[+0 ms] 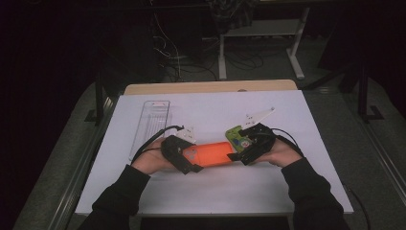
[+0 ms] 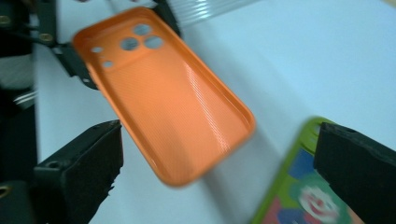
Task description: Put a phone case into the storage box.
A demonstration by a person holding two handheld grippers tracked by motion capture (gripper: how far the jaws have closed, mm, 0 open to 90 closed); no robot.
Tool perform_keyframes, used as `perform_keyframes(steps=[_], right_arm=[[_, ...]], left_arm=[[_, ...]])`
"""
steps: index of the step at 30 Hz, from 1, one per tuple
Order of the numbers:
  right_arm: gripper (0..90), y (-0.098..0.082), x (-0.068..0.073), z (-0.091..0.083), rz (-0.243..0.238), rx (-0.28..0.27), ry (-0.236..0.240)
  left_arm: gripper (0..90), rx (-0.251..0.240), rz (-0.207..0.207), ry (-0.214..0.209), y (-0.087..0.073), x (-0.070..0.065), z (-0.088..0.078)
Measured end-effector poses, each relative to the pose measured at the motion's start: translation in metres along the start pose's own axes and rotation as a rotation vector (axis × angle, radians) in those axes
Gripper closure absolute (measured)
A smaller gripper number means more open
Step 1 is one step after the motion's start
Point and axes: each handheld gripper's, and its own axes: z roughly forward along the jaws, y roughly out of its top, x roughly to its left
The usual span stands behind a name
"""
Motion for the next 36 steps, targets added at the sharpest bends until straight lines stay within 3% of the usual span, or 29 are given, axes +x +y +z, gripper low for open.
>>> perform_keyframes(steps=[4, 10, 12, 16, 20, 28, 36], right_arm=[[0.4, -0.008, -0.004, -0.004, 0.062, -0.013, -0.057], [0.0, -0.017, -0.002, -0.001, 0.084, -0.023, -0.132], [0.0, -0.019, 0.000, 0.001, 0.099, -0.031, -0.148], [0.0, -0.024, 0.004, 0.010, 0.162, -0.048, -0.196], [0.0, -0.029, 0.007, 0.016, 0.187, -0.063, -0.239], [0.0, -0.038, 0.009, 0.029, 0.239, -0.097, -0.260], [0.0, -0.038, 0.014, 0.039, 0.197, -0.067, -0.262]], left_arm=[[15.9, -0.022, -0.052, 0.063, -0.001, 0.004, -0.002], [15.9, -0.049, -0.108, 0.122, -0.001, 0.007, -0.004], [15.9, -0.036, -0.114, 0.150, -0.001, 0.008, -0.006], [16.0, -0.031, -0.143, 0.172, -0.002, 0.009, -0.006], [16.0, -0.041, -0.154, 0.188, -0.002, 0.009, -0.007], [15.9, -0.055, -0.182, 0.216, -0.002, 0.008, -0.007], [15.9, -0.046, -0.191, 0.207, -0.002, 0.008, -0.007]])
